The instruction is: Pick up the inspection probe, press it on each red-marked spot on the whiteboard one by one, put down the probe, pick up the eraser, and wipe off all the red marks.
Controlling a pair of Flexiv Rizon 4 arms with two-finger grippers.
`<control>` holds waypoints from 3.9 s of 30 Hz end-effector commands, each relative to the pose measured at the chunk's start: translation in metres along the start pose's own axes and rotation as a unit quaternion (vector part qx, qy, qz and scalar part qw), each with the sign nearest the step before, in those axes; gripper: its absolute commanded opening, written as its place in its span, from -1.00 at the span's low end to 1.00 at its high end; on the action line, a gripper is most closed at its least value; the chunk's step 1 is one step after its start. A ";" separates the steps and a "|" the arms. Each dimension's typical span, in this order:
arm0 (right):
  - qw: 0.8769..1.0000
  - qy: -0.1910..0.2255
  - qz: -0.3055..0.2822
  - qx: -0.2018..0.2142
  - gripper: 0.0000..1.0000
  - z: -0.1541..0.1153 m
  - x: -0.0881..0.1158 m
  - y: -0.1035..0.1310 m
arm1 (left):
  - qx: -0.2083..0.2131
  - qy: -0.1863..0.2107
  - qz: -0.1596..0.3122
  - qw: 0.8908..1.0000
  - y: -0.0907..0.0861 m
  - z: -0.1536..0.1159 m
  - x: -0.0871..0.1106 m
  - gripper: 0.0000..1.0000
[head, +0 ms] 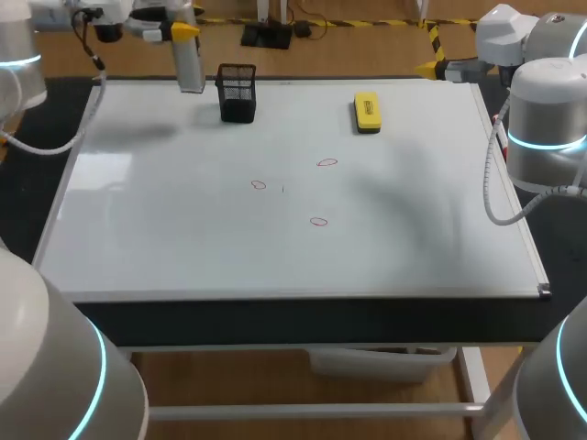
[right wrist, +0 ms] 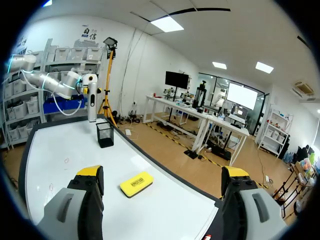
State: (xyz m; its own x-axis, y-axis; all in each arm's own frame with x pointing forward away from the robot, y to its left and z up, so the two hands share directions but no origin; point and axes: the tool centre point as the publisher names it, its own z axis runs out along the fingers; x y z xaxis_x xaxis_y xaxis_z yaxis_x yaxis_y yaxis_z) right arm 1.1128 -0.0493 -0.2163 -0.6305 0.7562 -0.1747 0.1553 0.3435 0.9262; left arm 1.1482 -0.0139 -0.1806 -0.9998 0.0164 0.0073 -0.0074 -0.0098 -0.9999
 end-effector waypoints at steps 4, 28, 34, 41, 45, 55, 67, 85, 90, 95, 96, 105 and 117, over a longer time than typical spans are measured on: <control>1.000 0.000 0.000 0.000 1.00 0.000 0.000 0.000 | -0.001 -0.118 -0.001 0.993 0.011 -0.013 0.027 -1.00; 1.000 0.000 0.000 0.000 1.00 0.000 0.000 0.000 | 0.012 -0.164 -0.011 0.986 0.029 -0.039 0.047 -1.00; 1.000 0.000 0.000 0.000 1.00 0.000 0.000 0.000 | 0.012 -0.164 -0.011 0.986 0.029 -0.039 0.047 -1.00; 1.000 0.000 0.000 0.000 1.00 0.000 0.000 0.000 | 0.012 -0.164 -0.011 0.986 0.029 -0.039 0.047 -1.00; 1.000 0.012 -0.008 0.007 1.00 0.006 -0.002 -0.001 | 0.012 -0.164 -0.011 0.986 0.029 -0.039 0.047 -1.00; 0.987 0.131 -0.066 0.065 1.00 0.061 -0.023 -0.006 | 0.012 -0.164 -0.011 0.986 0.029 -0.039 0.047 -1.00; 0.915 0.276 -0.216 0.198 1.00 0.111 -0.036 -0.010 | 0.012 -0.164 -0.011 0.986 0.029 -0.039 0.047 -1.00; 0.684 0.452 -0.460 0.342 1.00 0.163 -0.028 -0.043 | 0.012 -0.164 -0.011 0.986 0.029 -0.039 0.047 -1.00; 0.630 0.469 -0.518 0.338 1.00 0.170 -0.027 -0.051 | 0.012 -0.164 -0.011 0.986 0.029 -0.039 0.047 -1.00; 0.601 0.480 -0.556 0.316 1.00 0.174 -0.023 -0.056 | 0.012 -0.164 -0.011 0.986 0.029 -0.039 0.047 -1.00; 0.599 0.482 -0.562 0.306 1.00 0.175 -0.021 -0.056 | 0.012 -0.164 -0.011 0.986 0.029 -0.039 0.047 -1.00; 0.522 0.488 -0.645 0.273 1.00 0.174 0.006 -0.065 | 0.012 -0.164 -0.011 0.986 0.029 -0.039 0.047 -1.00; 0.520 0.478 -0.649 0.283 1.00 0.172 0.007 -0.067 | 0.012 -0.164 -0.011 0.986 0.029 -0.039 0.047 -1.00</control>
State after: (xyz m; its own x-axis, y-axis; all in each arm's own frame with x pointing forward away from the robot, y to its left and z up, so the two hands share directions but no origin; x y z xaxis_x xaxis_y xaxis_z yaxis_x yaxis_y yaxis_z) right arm 1.2323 0.0274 -0.3438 -0.5238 -0.8411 -0.1347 -0.8439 0.5339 -0.0525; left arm 1.1025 0.0257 -0.2110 -0.9518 -0.3044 0.0383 -0.0281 -0.0378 -0.9989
